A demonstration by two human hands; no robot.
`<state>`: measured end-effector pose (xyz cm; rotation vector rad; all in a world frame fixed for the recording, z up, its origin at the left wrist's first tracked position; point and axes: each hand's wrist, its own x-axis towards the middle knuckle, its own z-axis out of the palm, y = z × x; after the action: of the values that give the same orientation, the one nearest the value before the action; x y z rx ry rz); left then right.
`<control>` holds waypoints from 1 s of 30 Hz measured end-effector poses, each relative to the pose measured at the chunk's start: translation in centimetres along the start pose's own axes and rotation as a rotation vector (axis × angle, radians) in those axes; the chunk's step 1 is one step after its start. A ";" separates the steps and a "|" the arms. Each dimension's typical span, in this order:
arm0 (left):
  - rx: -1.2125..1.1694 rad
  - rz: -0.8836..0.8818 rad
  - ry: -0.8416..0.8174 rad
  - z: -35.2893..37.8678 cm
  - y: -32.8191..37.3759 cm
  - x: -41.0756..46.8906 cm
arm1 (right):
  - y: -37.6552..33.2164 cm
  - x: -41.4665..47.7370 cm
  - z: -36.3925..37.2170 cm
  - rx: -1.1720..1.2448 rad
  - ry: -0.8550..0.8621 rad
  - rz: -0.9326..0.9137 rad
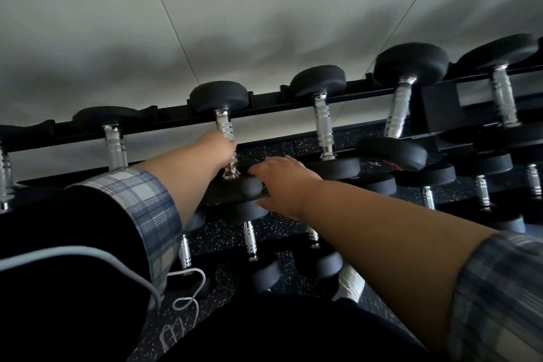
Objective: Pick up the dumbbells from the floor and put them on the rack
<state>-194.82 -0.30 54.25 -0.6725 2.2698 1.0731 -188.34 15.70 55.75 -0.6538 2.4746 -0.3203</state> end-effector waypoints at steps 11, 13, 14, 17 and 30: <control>0.182 0.554 0.316 10.6 8.4 -13.0 | 14.0 -15.2 -8.0 0.307 0.735 0.199; 0.322 0.686 0.206 13.2 10.6 -14.6 | 18.0 -17.7 -8.5 0.335 0.778 0.310; 0.413 0.721 0.143 14.6 11.6 -15.2 | 19.9 -18.7 -8.4 0.357 0.743 0.365; 0.659 0.724 0.003 18.8 14.1 -16.8 | 23.8 -20.9 -6.6 0.472 0.450 0.405; 1.151 0.569 -0.015 20.9 18.0 -13.3 | 24.5 -15.1 -1.3 0.320 0.234 0.307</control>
<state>-191.21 29.27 61.25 0.4632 2.5929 -0.1641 -187.49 44.51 54.92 -0.1060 2.6104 -0.6852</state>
